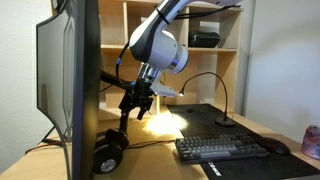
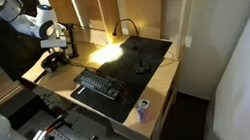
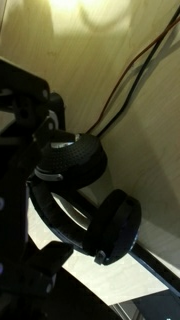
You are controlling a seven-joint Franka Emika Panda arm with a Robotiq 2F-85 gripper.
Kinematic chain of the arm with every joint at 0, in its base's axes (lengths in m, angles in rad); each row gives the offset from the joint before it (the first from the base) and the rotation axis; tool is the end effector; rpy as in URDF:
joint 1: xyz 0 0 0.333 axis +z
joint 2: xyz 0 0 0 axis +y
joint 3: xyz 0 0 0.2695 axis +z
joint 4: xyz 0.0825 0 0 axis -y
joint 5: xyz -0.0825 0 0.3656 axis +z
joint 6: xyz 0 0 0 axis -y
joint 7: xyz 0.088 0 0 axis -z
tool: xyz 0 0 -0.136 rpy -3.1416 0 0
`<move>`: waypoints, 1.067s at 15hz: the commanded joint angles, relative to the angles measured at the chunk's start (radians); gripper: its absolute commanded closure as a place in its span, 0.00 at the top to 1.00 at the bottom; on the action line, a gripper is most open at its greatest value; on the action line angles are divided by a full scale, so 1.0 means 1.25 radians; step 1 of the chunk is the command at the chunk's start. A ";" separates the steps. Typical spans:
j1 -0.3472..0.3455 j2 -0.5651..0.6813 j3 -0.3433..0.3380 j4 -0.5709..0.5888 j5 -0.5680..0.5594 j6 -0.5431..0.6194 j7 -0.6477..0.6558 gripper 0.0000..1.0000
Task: Unhang and hang up the headphones on the back of the desktop computer
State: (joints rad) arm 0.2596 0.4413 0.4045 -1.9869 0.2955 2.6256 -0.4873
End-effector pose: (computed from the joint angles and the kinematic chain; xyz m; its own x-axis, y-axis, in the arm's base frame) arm 0.4821 0.3705 0.2229 0.6539 0.6927 0.3043 0.7564 -0.6081 -0.2410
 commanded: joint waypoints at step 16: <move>-0.043 0.052 0.075 0.018 -0.167 0.149 0.091 1.00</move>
State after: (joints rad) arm 0.2053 0.5034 0.4983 -1.9679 0.0917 2.8120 -0.3781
